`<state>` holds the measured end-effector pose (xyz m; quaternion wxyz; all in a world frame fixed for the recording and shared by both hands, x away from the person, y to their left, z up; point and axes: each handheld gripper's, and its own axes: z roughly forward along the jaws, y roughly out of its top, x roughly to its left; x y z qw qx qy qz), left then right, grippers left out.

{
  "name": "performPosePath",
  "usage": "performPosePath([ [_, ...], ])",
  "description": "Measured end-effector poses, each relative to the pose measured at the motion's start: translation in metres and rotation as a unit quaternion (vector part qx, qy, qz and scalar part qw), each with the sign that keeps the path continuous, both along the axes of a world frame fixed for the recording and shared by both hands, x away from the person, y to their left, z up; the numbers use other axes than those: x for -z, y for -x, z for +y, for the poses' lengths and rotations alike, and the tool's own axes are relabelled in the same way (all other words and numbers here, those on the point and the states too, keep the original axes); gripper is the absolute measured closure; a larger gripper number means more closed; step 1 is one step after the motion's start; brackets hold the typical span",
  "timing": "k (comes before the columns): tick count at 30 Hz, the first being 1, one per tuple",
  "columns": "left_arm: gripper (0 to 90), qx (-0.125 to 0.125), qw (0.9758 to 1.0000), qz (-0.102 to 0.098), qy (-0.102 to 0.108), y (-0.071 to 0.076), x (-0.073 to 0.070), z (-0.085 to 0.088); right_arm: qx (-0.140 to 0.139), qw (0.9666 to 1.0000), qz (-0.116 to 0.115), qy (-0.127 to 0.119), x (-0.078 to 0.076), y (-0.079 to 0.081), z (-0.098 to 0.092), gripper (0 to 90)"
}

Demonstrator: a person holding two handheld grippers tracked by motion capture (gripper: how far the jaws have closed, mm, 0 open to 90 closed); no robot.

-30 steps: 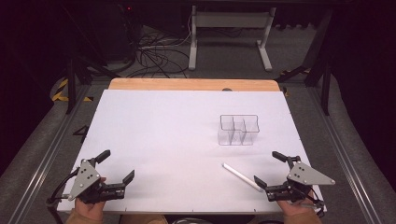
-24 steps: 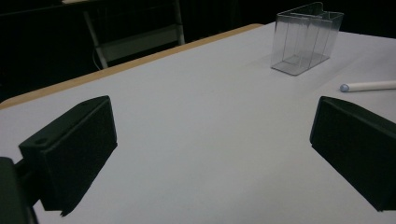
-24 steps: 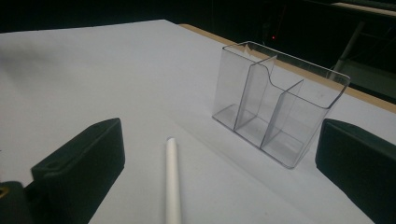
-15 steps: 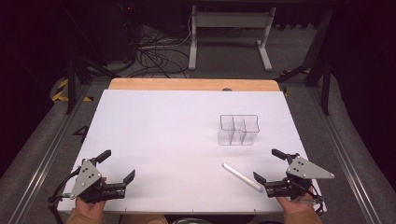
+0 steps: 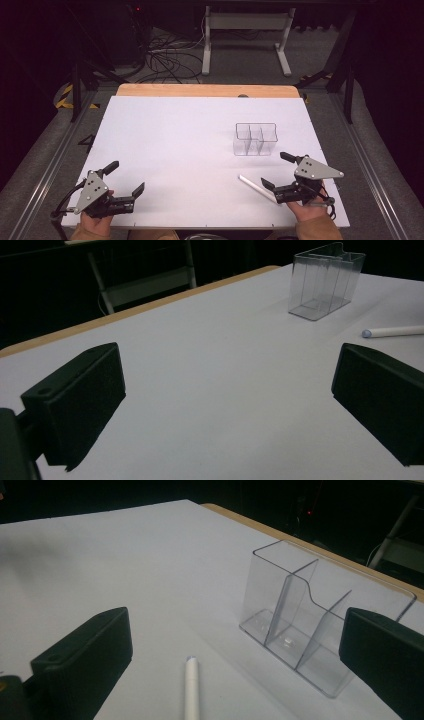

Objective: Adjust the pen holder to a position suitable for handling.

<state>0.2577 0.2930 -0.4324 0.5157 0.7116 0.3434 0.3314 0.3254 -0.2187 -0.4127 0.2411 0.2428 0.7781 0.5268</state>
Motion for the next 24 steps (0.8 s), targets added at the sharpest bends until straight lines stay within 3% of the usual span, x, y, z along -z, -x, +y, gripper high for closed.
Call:
performPosePath([
  [8,1.4,0.000,1.0000,0.002,0.000,0.000,0.000,0.000,-0.012,0.9997,-0.003,0.022,-0.006,-0.009,0.016,0.3],
  [13,1.5,-0.001,1.0000,0.003,0.000,0.000,0.000,-0.001,-0.017,0.9996,-0.004,0.021,-0.009,-0.013,0.021,0.2],
  [24,1.5,-0.001,1.0000,0.003,0.001,0.000,0.001,0.000,-0.044,0.9980,0.043,0.008,-0.010,-0.020,0.023,0.0],
])
